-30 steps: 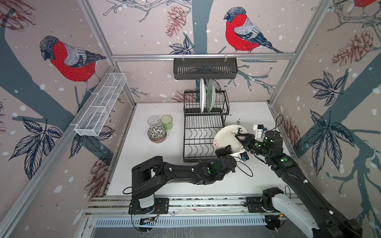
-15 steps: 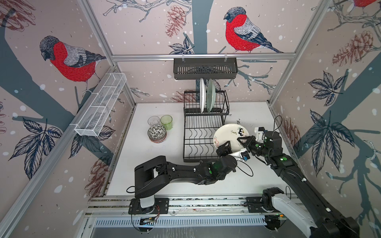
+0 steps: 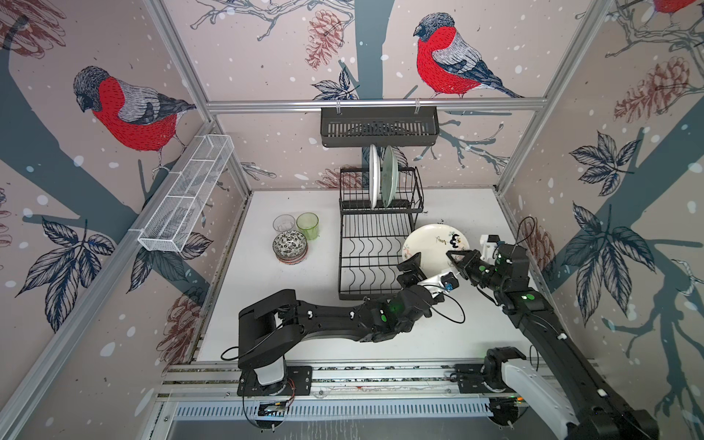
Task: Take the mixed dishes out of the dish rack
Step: 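Open the left gripper and carry the plate away with the right gripper, then lay the white plate flat on the table with the right gripper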
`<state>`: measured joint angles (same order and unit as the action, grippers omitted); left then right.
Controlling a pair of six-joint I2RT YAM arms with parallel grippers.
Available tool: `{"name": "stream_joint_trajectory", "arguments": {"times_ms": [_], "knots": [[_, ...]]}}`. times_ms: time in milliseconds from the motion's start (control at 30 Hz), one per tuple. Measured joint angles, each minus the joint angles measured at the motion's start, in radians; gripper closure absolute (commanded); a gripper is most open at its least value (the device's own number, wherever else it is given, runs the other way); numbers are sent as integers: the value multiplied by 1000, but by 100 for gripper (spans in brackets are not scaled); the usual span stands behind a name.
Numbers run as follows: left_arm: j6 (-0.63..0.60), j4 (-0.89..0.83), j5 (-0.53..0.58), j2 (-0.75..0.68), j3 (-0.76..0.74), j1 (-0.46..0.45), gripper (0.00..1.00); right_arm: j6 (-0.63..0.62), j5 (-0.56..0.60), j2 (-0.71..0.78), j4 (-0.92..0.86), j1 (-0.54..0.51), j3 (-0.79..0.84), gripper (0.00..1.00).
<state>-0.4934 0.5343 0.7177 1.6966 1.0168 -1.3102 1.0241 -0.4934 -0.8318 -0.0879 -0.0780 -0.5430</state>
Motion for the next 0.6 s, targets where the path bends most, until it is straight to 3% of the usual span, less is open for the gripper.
{"name": "stream_joint_trajectory", "arguments": {"times_ms": [433, 600], "knots": [[200, -34, -113, -226, -141, 101, 2, -90, -26, -27, -3, 322, 57, 100], [235, -47, -125, -269, -182, 125, 2, -124, -32, -102, -1, 408, 91, 100]]}}
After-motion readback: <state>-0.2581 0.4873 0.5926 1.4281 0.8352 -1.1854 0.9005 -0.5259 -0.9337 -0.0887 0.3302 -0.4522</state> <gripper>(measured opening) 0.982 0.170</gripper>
